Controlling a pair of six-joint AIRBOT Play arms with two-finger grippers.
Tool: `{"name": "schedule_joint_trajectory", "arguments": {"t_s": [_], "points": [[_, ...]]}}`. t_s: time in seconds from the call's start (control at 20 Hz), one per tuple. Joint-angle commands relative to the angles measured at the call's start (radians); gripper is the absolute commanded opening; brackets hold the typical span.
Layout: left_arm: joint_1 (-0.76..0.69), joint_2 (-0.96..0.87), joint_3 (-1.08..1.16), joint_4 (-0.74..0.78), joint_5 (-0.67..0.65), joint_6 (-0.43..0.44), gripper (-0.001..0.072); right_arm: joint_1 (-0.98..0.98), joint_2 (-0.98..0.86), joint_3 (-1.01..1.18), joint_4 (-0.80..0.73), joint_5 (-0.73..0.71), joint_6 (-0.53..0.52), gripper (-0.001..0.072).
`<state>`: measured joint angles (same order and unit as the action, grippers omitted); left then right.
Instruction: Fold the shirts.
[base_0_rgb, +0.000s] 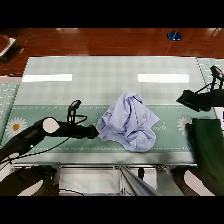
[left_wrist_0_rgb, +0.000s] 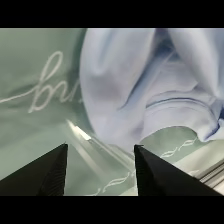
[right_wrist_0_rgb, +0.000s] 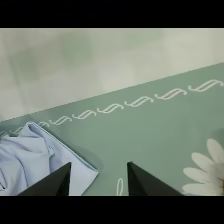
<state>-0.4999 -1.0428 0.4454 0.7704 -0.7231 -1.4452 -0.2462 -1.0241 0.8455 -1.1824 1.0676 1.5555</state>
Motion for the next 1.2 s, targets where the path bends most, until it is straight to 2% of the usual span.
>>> {"name": "schedule_joint_trajectory", "arguments": {"t_s": [0.0, 0.25, 0.3, 0.35, 0.45, 0.7, 0.9, 0.95, 1.0, 1.05, 1.15], "points": [[-0.086, -0.071, -0.015, -0.136, 0.157, 0.017, 0.0508, -0.03, -0.019, -0.056, 0.142, -0.031, -0.082, 0.04], [-0.116, -0.204, 0.089, -0.146, 0.119, 0.025, 0.0505, 0.026, -0.152, -0.056, 0.312, -0.005, -0.197, 0.04], [-0.115, -0.221, 0.116, -0.146, 0.108, 0.04, 0.0349, 0.065, -0.185, -0.056, 0.311, -0.02, -0.2, 0.04], [-0.115, -0.231, 0.14, -0.146, 0.085, 0.078, 0.0022, 0.105, -0.221, -0.055, 0.313, -0.042, -0.207, 0.04], [-0.111, -0.23, 0.179, -0.146, 0.03, 0.131, 0.0019, 0.16, -0.294, -0.027, 0.314, -0.061, -0.208, 0.04], [-0.066, -0.229, 0.194, -0.146, -0.011, 0.133, 0.0019, 0.275, -0.489, 0.129, 0.314, -0.042, -0.215, 0.0401], [-0.046, -0.229, 0.194, -0.146, -0.019, 0.134, 0.0019, 0.331, -0.594, 0.211, 0.313, 0.033, -0.209, 0.04], [-0.043, -0.229, 0.194, -0.146, -0.019, 0.134, 0.0019, 0.34, -0.603, 0.222, 0.314, 0.037, -0.209, 0.0373], [-0.04, -0.229, 0.194, -0.146, -0.019, 0.134, 0.0019, 0.346, -0.605, 0.233, 0.313, 0.038, -0.211, 0.0239], [-0.034, -0.229, 0.194, -0.146, -0.021, 0.136, 0.0019, 0.347, -0.605, 0.252, 0.314, 0.048, -0.224, 0.0049], [0.019, -0.214, 0.204, -0.146, -0.042, 0.146, 0.0019, 0.347, -0.6, 0.331, 0.301, 0.108, -0.245, 0.0022]]}}
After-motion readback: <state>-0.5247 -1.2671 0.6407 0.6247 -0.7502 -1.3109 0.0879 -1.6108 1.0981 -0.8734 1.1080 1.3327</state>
